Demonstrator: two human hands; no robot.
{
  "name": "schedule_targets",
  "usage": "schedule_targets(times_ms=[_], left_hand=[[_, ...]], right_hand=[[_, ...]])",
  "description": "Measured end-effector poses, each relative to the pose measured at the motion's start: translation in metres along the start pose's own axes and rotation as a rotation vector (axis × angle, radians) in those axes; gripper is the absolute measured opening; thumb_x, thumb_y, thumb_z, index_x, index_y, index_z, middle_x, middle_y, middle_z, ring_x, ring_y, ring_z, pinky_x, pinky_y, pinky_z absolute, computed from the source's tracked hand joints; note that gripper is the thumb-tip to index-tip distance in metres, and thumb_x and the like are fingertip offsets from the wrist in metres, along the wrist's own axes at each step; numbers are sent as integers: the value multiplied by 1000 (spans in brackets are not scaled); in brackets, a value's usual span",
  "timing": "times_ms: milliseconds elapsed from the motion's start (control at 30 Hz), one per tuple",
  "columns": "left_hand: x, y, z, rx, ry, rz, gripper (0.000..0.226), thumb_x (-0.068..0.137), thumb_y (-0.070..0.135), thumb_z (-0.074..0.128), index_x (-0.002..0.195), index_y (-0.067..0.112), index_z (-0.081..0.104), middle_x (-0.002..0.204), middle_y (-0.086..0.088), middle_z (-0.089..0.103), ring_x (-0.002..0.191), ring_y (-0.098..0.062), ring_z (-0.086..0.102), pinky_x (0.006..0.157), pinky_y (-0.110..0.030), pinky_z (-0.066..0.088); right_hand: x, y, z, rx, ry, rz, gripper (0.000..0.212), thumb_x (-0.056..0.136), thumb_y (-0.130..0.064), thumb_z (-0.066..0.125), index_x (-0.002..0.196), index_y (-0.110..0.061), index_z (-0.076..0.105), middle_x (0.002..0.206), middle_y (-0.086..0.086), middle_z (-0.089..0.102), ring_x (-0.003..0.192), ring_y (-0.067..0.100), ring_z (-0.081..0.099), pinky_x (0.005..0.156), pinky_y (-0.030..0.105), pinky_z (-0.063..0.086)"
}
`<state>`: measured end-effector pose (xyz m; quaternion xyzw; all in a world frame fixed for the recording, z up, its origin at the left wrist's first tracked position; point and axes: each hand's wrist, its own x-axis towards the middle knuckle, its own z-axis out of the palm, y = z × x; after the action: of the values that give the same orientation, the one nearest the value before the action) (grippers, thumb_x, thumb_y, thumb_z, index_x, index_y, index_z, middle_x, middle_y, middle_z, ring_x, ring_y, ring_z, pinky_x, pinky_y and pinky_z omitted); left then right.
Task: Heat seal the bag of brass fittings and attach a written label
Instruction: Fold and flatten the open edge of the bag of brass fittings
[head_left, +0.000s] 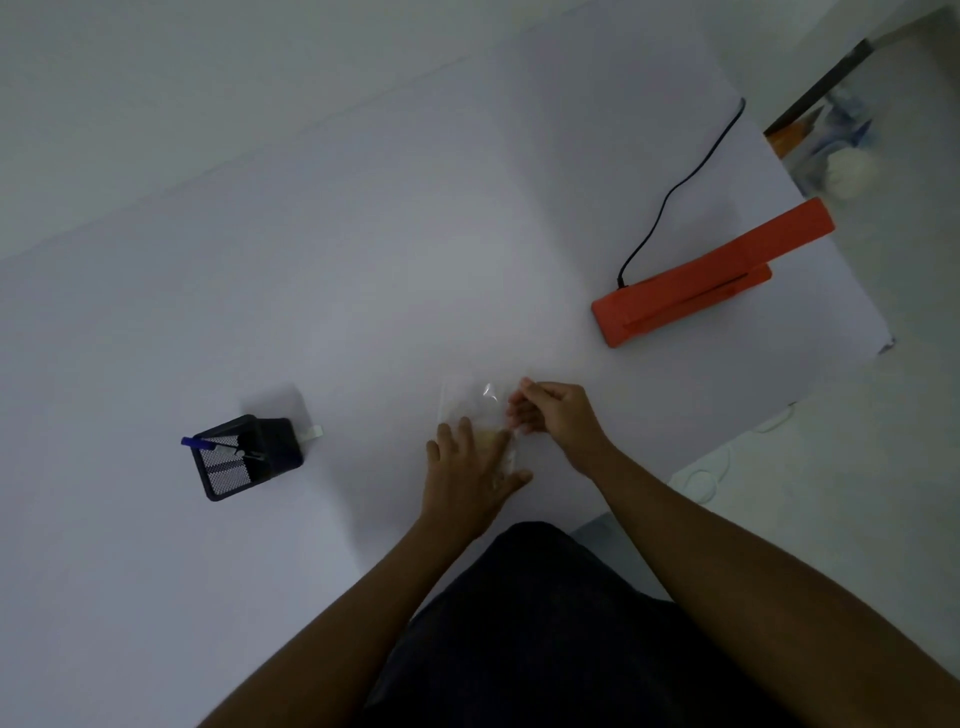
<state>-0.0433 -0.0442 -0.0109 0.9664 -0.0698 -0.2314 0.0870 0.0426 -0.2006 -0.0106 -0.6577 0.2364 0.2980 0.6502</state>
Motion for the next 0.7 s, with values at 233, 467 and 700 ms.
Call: schedule_targets(times_ms=[233,467,700], left_hand=[[-7,12,8,-49,-17,-65,90,85,83,21,155,28,19,158,-26,21,143,-53,16,111,-67,17],[-7,9,5,-26,-39,-49,86,81,85,19,152,36,27,159,-23,21,142,-55,13,110,-70,15],[-9,9,10,-47,-44,-45,88,80,87,18,152,37,25,161,-23,13,146,-51,5,114,-68,10]], right_hand=[[10,3,17,75,-198,130,43,105,-30,51,112,8,70,106,24,75,100,34,74,90,39,61],[37,-8,9,74,-51,23,39,106,-27,49,107,4,72,105,23,75,98,33,75,98,50,55],[32,-30,14,137,-78,-92,40,107,-23,43,112,7,69,107,21,75,101,31,75,92,39,59]])
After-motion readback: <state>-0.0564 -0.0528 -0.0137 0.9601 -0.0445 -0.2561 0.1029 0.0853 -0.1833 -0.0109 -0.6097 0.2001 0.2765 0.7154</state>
